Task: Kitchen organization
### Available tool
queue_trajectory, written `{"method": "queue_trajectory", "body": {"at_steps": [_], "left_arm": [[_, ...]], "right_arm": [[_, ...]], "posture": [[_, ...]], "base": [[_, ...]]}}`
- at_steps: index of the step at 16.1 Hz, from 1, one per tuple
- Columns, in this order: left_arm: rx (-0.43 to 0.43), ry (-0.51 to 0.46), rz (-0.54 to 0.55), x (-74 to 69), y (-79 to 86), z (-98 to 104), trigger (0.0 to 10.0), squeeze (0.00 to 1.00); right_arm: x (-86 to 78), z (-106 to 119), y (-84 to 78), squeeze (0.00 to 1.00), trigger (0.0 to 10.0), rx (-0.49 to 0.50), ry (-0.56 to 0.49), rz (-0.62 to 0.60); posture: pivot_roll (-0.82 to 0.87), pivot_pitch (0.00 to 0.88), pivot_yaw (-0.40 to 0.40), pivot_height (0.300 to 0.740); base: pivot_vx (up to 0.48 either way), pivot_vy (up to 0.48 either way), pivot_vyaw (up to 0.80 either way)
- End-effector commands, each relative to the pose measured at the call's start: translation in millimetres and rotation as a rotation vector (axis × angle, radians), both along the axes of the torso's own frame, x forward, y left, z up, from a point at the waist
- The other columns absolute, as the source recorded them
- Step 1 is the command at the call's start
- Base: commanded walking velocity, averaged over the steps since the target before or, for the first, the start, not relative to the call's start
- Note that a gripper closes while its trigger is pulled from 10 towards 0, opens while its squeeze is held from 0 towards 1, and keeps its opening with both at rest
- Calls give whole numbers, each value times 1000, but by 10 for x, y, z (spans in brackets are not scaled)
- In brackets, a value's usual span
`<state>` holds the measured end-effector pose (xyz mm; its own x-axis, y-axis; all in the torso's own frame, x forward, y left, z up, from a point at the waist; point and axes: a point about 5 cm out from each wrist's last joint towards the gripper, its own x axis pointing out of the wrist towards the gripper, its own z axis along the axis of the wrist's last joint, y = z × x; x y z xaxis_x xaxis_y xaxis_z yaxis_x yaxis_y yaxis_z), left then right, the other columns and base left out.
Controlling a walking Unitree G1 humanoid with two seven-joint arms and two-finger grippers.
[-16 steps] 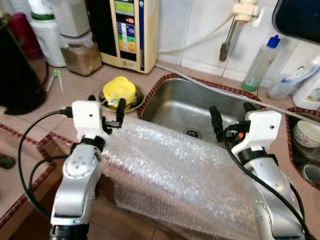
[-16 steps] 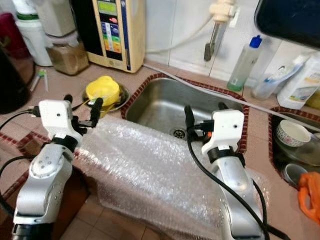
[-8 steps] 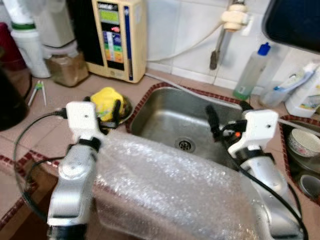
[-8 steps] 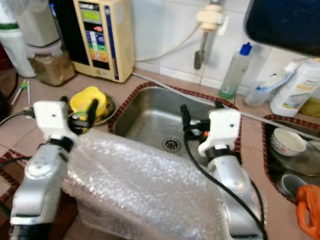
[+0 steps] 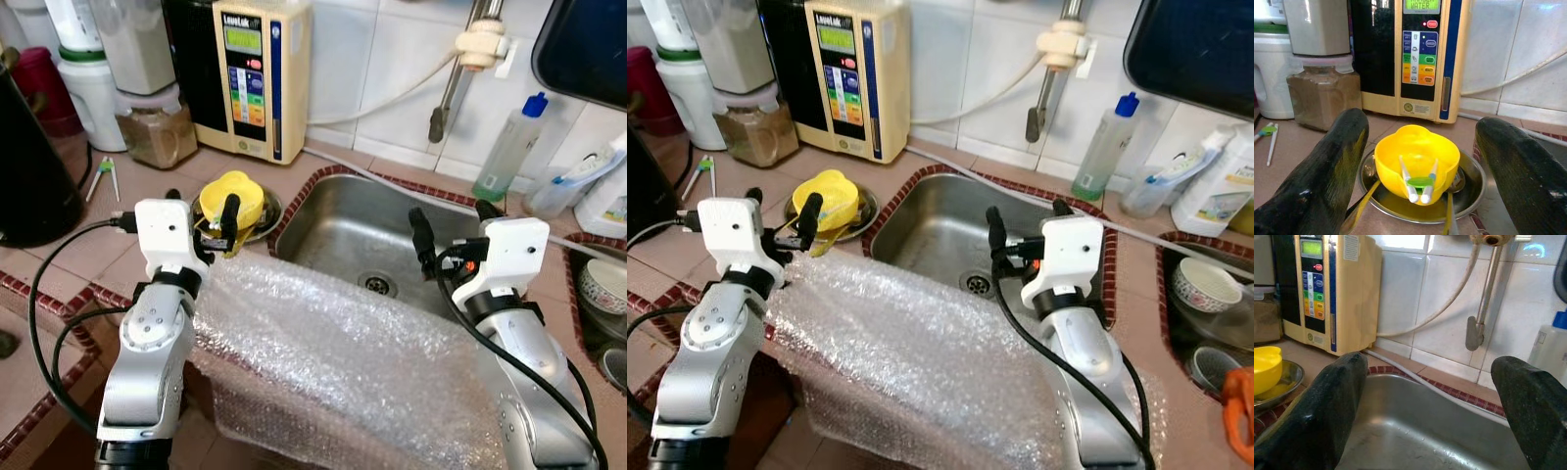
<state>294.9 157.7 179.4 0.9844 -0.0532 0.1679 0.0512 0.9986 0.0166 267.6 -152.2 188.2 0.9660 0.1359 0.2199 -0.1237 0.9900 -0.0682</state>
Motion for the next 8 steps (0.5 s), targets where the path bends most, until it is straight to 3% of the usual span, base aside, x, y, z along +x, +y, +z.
{"method": "queue_trajectory", "body": {"at_steps": [1, 4, 8], "left_arm": [[-10, 16, 9, 26, 19, -32, 10000, 0], [-14, 54, -11, 72, 49, -147, 10000, 0], [-43, 75, -45, 259, 16, -270, 10000, 0]], "right_arm": [[-19, 19, 48, 0, 10000, -5, -4, 43], [-75, -35, 205, 0, 10000, 4, 41, 173], [-148, -81, 346, 0, 10000, 18, 82, 289]], "posture": [[7, 44, -49, 740], [-3, 45, -52, 740], [-28, 43, -59, 740]], "base": [[0, 0, 0], [0, 0, 0], [0, 0, 0]]}}
